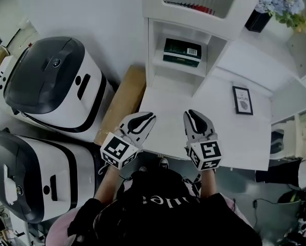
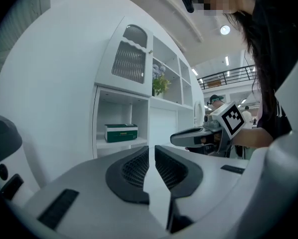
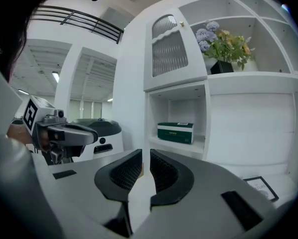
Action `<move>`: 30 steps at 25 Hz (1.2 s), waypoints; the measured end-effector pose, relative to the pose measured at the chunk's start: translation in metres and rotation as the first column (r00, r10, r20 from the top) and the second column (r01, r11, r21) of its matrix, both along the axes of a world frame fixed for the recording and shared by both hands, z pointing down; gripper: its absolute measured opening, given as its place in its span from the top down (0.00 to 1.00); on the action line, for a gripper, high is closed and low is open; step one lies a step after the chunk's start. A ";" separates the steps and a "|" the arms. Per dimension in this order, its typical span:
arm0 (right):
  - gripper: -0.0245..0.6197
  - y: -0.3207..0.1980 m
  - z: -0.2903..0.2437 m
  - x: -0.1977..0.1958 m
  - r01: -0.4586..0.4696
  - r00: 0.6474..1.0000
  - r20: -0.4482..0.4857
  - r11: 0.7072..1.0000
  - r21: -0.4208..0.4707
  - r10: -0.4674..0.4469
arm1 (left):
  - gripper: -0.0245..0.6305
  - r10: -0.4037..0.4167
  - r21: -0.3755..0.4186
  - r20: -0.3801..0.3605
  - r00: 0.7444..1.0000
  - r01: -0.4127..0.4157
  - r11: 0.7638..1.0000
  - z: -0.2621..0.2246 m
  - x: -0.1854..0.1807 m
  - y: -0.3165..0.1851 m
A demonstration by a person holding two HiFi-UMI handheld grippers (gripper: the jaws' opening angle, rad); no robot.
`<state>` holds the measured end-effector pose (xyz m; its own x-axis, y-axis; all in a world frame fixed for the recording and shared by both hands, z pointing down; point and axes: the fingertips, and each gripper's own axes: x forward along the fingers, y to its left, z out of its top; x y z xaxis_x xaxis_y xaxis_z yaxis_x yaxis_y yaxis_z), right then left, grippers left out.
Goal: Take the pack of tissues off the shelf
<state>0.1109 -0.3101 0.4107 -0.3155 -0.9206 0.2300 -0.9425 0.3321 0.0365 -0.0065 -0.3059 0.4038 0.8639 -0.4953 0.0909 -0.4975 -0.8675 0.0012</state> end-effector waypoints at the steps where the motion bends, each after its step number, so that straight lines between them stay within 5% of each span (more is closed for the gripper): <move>1: 0.85 -0.006 0.002 0.007 -0.001 1.000 -0.002 1.000 -0.002 0.001 | 0.90 0.000 0.008 0.011 1.000 0.000 1.000 0.000 0.005 -0.009; 14: 0.85 -0.120 0.002 0.070 -0.054 0.994 -0.096 0.997 0.058 0.059 | 0.89 -0.120 0.131 0.140 0.983 0.102 0.986 0.003 0.059 -0.158; 18: 0.83 -0.157 -0.008 0.081 -0.098 0.989 -0.099 0.992 0.083 0.106 | 0.85 -0.135 0.097 0.171 0.976 0.120 0.988 0.012 0.071 -0.191; 23: 0.64 -0.194 -0.004 0.096 -0.150 0.983 -0.097 0.985 0.083 0.158 | 0.69 -0.140 0.056 0.195 0.971 0.131 0.990 0.024 0.093 -0.219; 30: 0.60 -0.218 -0.001 0.095 -0.191 0.979 -0.053 0.977 0.093 0.197 | 0.61 -0.209 0.025 0.164 0.964 0.208 0.978 0.025 0.099 -0.254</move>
